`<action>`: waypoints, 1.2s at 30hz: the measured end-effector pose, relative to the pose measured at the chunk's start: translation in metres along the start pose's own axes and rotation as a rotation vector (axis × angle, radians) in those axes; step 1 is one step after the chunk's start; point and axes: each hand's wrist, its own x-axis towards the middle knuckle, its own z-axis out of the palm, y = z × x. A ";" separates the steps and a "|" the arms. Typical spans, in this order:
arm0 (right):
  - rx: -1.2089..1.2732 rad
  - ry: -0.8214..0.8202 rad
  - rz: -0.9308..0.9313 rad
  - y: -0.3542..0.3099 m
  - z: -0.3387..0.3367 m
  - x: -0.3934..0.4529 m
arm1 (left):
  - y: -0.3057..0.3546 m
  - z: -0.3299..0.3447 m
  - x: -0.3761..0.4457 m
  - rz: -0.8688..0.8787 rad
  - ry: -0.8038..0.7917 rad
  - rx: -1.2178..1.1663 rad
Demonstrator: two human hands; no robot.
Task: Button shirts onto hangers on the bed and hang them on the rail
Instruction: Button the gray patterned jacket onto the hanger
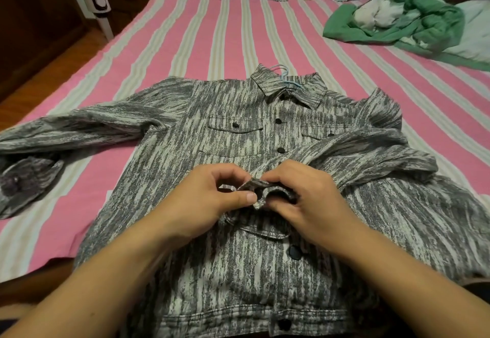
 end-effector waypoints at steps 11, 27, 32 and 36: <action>0.029 0.068 0.118 -0.005 0.000 0.004 | -0.016 0.007 -0.004 0.644 0.253 0.606; 0.111 -0.167 0.197 -0.012 -0.011 0.002 | -0.026 -0.001 0.005 0.807 0.185 0.837; 0.223 -0.241 0.266 -0.013 -0.022 -0.006 | -0.030 -0.003 -0.002 1.031 0.255 1.006; 0.292 -0.315 0.274 -0.016 -0.027 -0.004 | -0.037 -0.009 -0.003 1.137 0.294 1.036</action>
